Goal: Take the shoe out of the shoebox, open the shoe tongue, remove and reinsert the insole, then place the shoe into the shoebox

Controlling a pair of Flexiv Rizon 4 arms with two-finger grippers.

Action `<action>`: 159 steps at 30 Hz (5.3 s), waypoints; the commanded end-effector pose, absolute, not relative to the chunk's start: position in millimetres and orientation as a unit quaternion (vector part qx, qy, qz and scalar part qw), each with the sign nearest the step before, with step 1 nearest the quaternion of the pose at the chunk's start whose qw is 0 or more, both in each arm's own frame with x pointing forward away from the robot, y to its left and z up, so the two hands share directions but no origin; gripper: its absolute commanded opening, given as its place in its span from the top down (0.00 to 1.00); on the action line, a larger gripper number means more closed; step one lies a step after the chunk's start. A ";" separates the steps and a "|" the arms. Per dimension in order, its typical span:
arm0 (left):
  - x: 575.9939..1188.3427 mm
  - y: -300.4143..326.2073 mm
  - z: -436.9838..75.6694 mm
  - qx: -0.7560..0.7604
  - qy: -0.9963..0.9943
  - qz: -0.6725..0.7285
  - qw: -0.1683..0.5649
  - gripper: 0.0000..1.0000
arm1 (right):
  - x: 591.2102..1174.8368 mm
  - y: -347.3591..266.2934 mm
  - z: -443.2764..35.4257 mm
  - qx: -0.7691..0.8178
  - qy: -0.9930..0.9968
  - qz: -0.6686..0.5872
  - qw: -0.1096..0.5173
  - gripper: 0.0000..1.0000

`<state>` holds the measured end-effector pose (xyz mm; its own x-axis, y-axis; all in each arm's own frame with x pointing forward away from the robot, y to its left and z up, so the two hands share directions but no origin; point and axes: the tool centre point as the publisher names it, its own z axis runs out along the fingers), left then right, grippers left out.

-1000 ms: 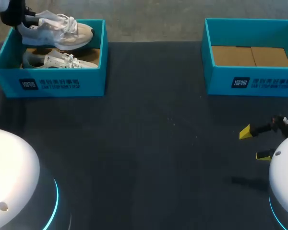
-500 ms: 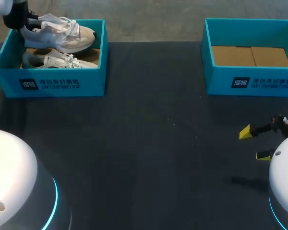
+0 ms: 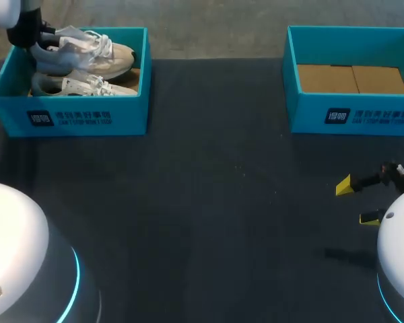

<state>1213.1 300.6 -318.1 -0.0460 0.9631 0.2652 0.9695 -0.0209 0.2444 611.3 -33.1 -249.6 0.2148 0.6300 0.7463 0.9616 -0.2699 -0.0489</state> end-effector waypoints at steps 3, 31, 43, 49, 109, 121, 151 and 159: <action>1221.9 299.5 -328.0 -0.687 -0.705 -0.179 0.010 1.00 | 609.7 -32.3 -249.6 -0.734 -0.543 -0.312 0.263 0.00; 1231.4 279.1 -355.5 -0.679 -0.714 -0.166 0.030 1.00 | 609.7 -32.3 -249.6 -0.734 -0.543 -0.312 0.263 0.00; 1226.7 283.0 -370.0 -0.679 -0.717 -0.151 0.044 1.00 | 609.7 -32.3 -249.6 -0.734 -0.543 -0.312 0.263 0.00; 1225.1 284.5 -373.1 -0.679 -0.717 -0.148 0.049 1.00 | 609.7 -32.3 -249.6 -0.734 -0.543 -0.312 0.263 0.00; 1144.7 268.7 -240.4 -0.669 -0.730 -0.099 -0.098 0.00 | 609.7 -32.3 -249.6 -0.734 -0.543 -0.312 0.263 0.00; 1109.2 261.1 -242.3 -0.683 -0.721 -0.073 -0.099 0.00 | 609.7 -32.3 -249.6 -0.734 -0.543 -0.312 0.263 0.00; 1073.5 277.4 -296.1 -0.726 -0.684 -0.049 -0.048 0.00 | 609.7 -32.3 -249.6 -0.734 -0.543 -0.312 0.263 0.00; 1078.7 275.7 -309.5 -0.727 -0.683 -0.052 -0.042 0.00 | 609.7 -32.3 -249.6 -0.734 -0.543 -0.312 0.263 0.00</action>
<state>1075.5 276.9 -304.7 0.0597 0.9981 0.0155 0.9894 -0.0612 0.1320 611.3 -33.1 -249.5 0.2147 0.6300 0.7463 0.9617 -0.2699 -0.0489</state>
